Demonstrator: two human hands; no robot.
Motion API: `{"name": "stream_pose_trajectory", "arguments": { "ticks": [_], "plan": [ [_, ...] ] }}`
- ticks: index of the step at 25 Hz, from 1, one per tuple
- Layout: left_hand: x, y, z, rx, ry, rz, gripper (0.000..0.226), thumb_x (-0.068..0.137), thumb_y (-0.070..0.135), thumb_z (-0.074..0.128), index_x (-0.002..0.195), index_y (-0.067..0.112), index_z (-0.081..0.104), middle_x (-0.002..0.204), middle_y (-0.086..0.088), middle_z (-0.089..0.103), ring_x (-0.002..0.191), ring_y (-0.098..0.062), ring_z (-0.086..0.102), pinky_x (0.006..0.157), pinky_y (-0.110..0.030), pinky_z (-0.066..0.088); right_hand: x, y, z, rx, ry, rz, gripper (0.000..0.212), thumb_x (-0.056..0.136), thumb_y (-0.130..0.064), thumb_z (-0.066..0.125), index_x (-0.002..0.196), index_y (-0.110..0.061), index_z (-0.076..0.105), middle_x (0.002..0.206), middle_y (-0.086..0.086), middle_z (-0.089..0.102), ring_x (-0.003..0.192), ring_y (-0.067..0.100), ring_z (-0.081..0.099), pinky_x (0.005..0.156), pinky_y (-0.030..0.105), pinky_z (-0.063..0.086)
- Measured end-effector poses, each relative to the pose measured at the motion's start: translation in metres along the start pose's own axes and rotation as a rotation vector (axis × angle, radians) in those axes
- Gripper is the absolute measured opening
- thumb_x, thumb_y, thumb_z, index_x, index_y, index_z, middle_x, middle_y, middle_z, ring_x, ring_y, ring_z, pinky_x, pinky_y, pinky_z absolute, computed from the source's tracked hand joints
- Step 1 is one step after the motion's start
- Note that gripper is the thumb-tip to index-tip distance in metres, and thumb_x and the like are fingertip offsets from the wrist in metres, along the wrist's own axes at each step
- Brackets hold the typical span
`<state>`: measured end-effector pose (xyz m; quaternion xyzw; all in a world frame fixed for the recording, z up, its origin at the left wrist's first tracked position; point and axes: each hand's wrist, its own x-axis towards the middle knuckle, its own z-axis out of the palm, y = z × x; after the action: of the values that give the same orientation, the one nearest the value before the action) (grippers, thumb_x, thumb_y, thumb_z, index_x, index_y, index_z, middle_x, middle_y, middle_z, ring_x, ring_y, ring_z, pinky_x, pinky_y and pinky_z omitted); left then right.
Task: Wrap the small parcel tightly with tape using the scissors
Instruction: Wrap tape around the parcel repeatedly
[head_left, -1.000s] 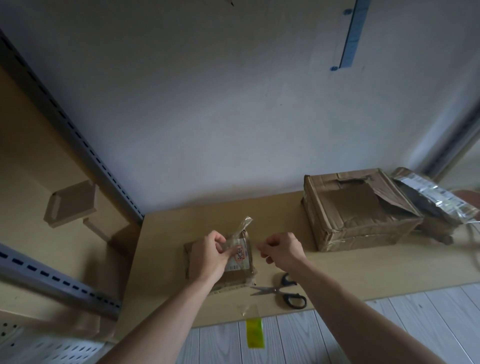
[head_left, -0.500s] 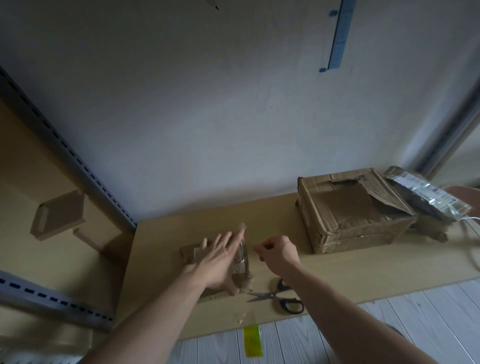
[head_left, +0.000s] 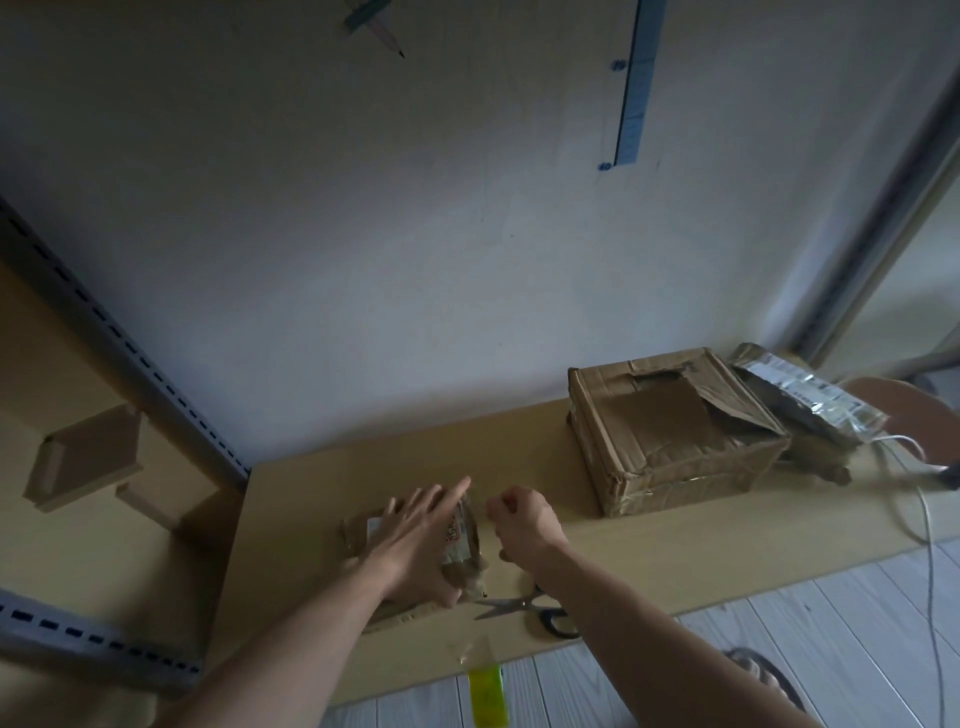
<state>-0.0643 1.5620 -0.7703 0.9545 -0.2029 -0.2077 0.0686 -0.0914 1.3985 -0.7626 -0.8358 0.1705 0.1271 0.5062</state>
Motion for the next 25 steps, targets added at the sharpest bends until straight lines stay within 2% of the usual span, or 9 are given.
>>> {"name": "stream_pose_trajectory", "arguments": {
  "ticks": [2,4,7,9,12,14,17,21,25],
  "plan": [
    [-0.004,-0.003,-0.003,-0.099,0.121,0.079,0.137,0.054,0.052,0.083,0.156,0.036,-0.008,0.163,-0.006,0.018,0.151,-0.028,0.018,0.121,-0.05,0.019,-0.002,-0.002,0.0,0.044,0.008,-0.012,0.025,0.098,-0.031,0.046,0.094,-0.01,0.06,0.088,0.004,0.062,0.087,0.028,0.062,0.083,0.047,0.057],
    [-0.008,-0.003,-0.01,-0.241,0.291,0.167,0.138,0.048,0.058,0.086,0.156,0.037,0.001,0.155,0.0,0.031,0.143,-0.022,0.033,0.115,-0.043,0.032,-0.004,-0.009,-0.004,0.045,0.068,-0.088,0.024,0.101,-0.03,0.045,0.086,-0.015,0.054,0.084,0.0,0.058,0.082,0.023,0.056,0.072,0.037,0.049],
    [-0.013,0.002,-0.021,-0.38,0.49,0.247,0.135,0.049,0.051,0.087,0.157,0.033,0.007,0.146,0.001,0.037,0.134,-0.019,0.039,0.11,-0.037,0.037,-0.01,-0.026,-0.015,0.068,0.177,-0.211,0.022,0.102,-0.03,0.048,0.084,-0.02,0.054,0.081,-0.006,0.059,0.078,0.016,0.055,0.059,0.026,0.037],
    [-0.018,0.0,-0.022,-0.447,0.502,0.283,0.132,0.051,0.046,0.086,0.155,0.038,0.007,0.141,0.003,0.033,0.133,-0.018,0.037,0.108,-0.036,0.038,-0.015,-0.034,-0.015,0.053,0.186,-0.267,0.021,0.1,-0.031,0.051,0.09,-0.015,0.062,0.086,-0.003,0.064,0.08,0.014,0.059,0.059,0.022,0.038],
    [-0.021,-0.01,-0.013,-0.471,0.49,0.305,0.121,0.046,0.041,0.09,0.147,0.03,0.025,0.131,0.018,0.025,0.132,-0.012,0.034,0.111,-0.031,0.037,-0.019,-0.033,-0.006,-0.018,0.194,-0.325,0.023,0.097,-0.032,0.056,0.089,-0.012,0.065,0.091,0.003,0.066,0.085,0.02,0.061,0.069,0.03,0.044],
    [-0.023,-0.011,-0.007,-0.493,0.517,0.311,0.113,0.042,0.044,0.09,0.139,0.024,0.035,0.127,0.015,0.028,0.128,-0.012,0.036,0.109,-0.027,0.037,-0.019,-0.031,-0.004,-0.041,0.221,-0.335,0.023,0.096,-0.032,0.058,0.091,-0.011,0.065,0.093,0.004,0.066,0.087,0.022,0.061,0.076,0.032,0.047],
    [-0.027,-0.007,0.0,-0.57,0.566,0.295,0.102,0.044,0.045,0.088,0.131,0.029,0.038,0.124,0.009,0.035,0.122,-0.007,0.041,0.102,-0.016,0.038,-0.016,-0.031,-0.002,-0.072,0.238,-0.35,0.02,0.097,-0.032,0.059,0.09,-0.014,0.064,0.093,0.0,0.06,0.086,0.019,0.057,0.074,0.03,0.042],
    [-0.031,-0.007,0.008,-0.678,0.597,0.285,0.101,0.049,0.027,0.094,0.133,0.033,0.038,0.13,0.003,0.035,0.125,-0.013,0.046,0.102,-0.016,0.04,-0.014,-0.031,0.001,-0.1,0.234,-0.319,0.019,0.096,-0.031,0.06,0.085,-0.016,0.064,0.089,-0.001,0.059,0.083,0.016,0.054,0.071,0.026,0.034],
    [-0.035,-0.005,0.016,-0.704,0.627,0.239,0.1,0.051,0.024,0.095,0.134,0.026,0.04,0.13,0.005,0.034,0.126,-0.009,0.042,0.101,-0.01,0.036,-0.012,-0.033,0.007,-0.057,0.237,-0.243,0.021,0.088,-0.03,0.07,0.082,-0.011,0.073,0.086,0.002,0.068,0.08,0.019,0.061,0.07,0.03,0.046]
  ]
}}
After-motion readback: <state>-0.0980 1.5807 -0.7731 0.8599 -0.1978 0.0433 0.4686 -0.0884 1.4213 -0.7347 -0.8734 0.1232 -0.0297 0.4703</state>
